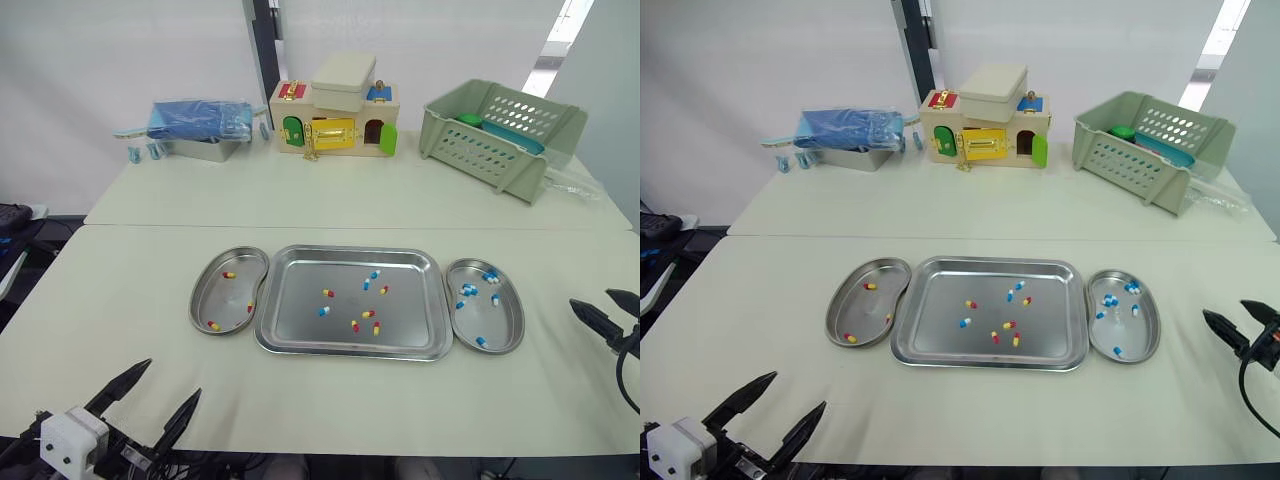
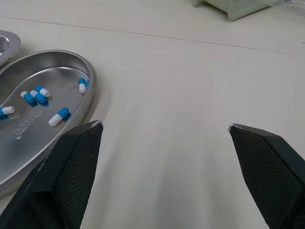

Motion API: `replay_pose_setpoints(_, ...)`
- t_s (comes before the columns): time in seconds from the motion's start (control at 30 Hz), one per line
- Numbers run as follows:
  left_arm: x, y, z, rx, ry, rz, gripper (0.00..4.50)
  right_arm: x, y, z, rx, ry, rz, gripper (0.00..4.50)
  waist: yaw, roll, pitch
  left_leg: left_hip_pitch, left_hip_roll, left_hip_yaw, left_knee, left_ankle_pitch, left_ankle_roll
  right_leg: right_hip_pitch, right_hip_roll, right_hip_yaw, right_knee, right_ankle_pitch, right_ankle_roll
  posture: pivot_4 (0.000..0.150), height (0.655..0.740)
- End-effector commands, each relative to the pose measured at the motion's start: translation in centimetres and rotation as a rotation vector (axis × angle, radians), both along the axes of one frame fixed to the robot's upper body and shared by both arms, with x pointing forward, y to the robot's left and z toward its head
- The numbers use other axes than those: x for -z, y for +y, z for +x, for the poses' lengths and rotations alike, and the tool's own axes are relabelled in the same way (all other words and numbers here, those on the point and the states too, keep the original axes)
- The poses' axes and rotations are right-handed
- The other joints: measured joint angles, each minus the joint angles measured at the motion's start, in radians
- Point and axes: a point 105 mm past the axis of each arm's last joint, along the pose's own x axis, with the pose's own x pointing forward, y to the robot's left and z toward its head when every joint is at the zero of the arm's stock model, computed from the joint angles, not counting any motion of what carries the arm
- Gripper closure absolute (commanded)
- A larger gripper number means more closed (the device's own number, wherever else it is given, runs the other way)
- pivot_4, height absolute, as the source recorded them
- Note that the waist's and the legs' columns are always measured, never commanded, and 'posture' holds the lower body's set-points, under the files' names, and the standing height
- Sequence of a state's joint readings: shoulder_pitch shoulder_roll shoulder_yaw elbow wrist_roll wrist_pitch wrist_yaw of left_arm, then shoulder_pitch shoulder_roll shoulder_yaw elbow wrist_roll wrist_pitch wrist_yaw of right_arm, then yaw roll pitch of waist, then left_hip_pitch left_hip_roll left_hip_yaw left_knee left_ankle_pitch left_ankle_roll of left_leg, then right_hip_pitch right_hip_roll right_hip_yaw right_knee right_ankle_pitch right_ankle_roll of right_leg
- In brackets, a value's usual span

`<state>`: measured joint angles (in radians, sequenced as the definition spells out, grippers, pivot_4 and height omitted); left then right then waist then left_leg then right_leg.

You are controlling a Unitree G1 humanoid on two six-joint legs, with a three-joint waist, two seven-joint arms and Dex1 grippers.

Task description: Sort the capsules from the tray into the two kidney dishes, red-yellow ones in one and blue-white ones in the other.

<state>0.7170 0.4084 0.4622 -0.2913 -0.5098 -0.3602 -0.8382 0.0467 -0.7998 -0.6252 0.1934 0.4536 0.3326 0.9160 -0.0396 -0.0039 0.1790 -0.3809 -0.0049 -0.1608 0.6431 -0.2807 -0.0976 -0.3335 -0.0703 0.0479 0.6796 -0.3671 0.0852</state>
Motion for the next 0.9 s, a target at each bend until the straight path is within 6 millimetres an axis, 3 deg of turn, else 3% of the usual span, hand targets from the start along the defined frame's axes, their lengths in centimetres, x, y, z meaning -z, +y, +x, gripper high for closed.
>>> replay_pose_setpoints(0.03,-0.4,-0.1,-0.5,-0.005,-0.024,0.010,0.00,-1.7,0.0,0.3,-0.018,-0.055,-0.023,0.04,-0.001,0.000,0.000,0.000,0.000,0.000,0.000,0.000,0.000,0.000,0.000,0.000,0.000,0.000,0.000,0.150,0.7400)
replay_pose_setpoints(0.3,-0.4,-0.7,-0.7,0.040,-0.023,0.012,0.00,-3.5,2.4,0.9,-0.138,-0.076,-0.031,0.04,-0.002,0.000,0.000,0.000,0.000,0.000,0.000,0.000,0.000,0.000,0.000,0.000,0.000,0.000,0.000,0.150,0.7400)
replay_pose_setpoints(0.5,-0.4,-1.9,-0.3,0.118,-0.036,0.017,0.00,-5.4,6.5,2.0,-0.311,-0.084,-0.036,0.04,-0.003,0.001,-0.001,0.000,0.000,0.000,0.000,0.000,0.000,0.000,0.000,0.000,0.000,0.000,0.000,0.150,0.7400)
replay_pose_setpoints(0.67,-0.3,-3.5,0.4,0.231,-0.050,0.014,0.00,-7.3,15.6,2.3,-0.731,-0.020,-0.123,0.04,-0.008,0.004,-0.002,0.000,0.000,0.000,0.000,0.000,0.000,0.000,0.000,0.000,0.000,0.000,0.000,0.150,0.7400)
replay_pose_setpoints(0.9,0.0,-4.4,0.5,0.326,-0.042,0.023,0.00,-7.8,24.6,1.6,-1.132,0.047,-0.263,0.04,-0.007,0.003,-0.002,-0.001,0.000,-0.001,0.000,0.000,0.000,-0.001,0.000,-0.001,-0.001,0.000,0.000,0.150,0.7400)
